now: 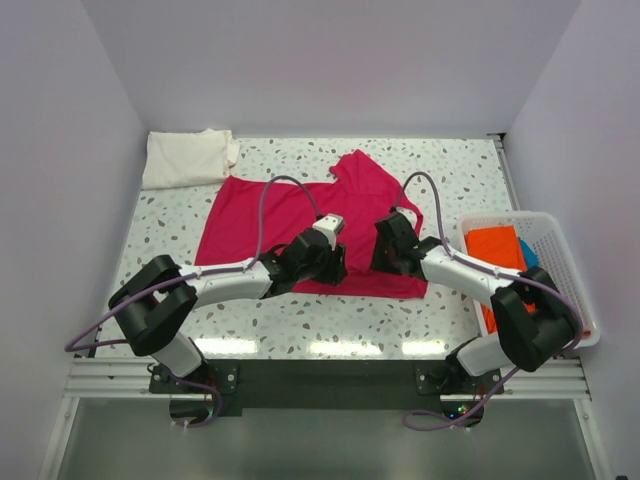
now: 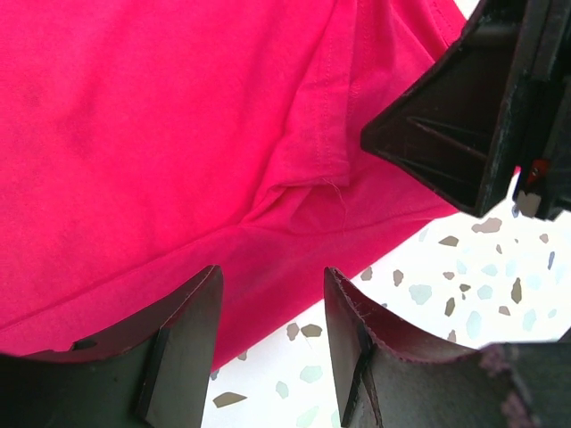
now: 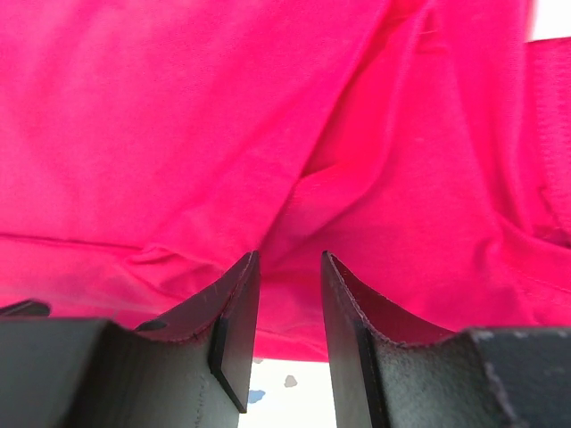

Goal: Fold and stack the t-shirts
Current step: Fold the tshirt

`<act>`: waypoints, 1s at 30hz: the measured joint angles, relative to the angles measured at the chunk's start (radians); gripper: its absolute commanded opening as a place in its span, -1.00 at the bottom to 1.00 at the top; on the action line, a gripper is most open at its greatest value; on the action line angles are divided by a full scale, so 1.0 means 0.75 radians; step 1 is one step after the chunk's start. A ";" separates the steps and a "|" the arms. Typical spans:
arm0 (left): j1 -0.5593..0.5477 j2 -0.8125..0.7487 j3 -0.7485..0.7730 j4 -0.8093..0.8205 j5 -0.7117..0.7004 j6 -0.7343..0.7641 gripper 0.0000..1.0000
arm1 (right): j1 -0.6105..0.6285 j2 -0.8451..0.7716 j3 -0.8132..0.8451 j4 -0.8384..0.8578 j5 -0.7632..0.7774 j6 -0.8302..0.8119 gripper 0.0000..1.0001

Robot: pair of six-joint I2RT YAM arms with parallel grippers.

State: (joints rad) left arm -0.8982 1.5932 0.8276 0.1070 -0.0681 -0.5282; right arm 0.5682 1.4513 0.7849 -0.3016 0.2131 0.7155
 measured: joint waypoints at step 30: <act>0.000 -0.019 0.000 -0.062 -0.134 0.022 0.07 | 0.080 0.161 0.086 0.072 -0.028 0.054 -0.93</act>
State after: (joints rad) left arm -0.8982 1.5791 0.8276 0.0608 -0.1688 -0.5114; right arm 0.6281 1.5719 0.8494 -0.2478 0.1921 0.7559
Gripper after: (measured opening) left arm 0.535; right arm 0.056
